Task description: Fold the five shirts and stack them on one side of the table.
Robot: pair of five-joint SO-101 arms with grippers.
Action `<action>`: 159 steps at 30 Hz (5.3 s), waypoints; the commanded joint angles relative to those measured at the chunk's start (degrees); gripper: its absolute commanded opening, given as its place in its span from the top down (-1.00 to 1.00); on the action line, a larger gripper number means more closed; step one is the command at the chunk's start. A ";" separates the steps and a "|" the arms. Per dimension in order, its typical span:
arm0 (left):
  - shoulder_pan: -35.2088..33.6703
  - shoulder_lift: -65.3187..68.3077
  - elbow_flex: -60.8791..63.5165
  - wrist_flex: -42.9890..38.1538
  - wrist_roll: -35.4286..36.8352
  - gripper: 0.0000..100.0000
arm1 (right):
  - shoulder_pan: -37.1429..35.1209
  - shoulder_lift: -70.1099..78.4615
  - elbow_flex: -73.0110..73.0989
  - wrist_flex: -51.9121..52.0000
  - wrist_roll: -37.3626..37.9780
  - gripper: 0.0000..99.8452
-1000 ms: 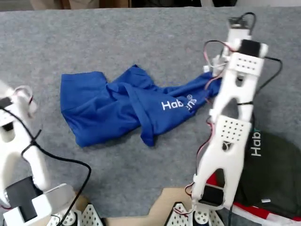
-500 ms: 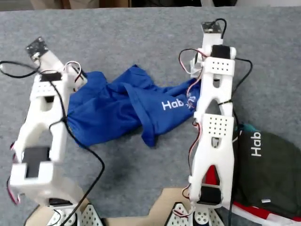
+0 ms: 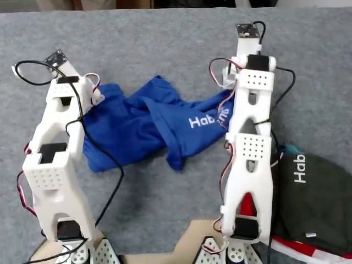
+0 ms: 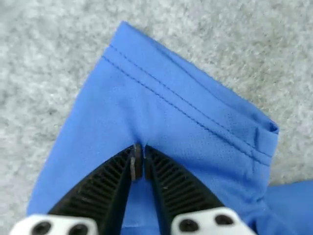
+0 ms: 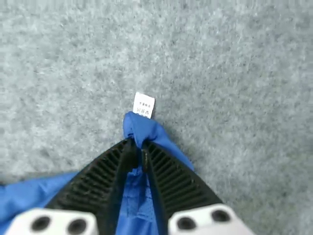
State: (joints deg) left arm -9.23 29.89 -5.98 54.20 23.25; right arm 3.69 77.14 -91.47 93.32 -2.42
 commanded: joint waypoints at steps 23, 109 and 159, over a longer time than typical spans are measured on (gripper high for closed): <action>1.05 -9.45 -46.68 46.77 -10.11 0.96 | 1.89 -15.69 -3.74 9.05 1.49 0.36; 28.31 -18.07 -17.14 46.42 -14.24 0.74 | -11.12 -80.57 84.79 -23.74 -3.16 0.99; 53.71 -32.13 39.38 -12.22 -23.65 0.74 | 35.82 -66.24 75.38 -23.12 10.99 0.28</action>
State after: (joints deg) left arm 45.10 0.53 31.47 47.87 -0.13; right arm 38.86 11.03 -13.67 71.43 8.22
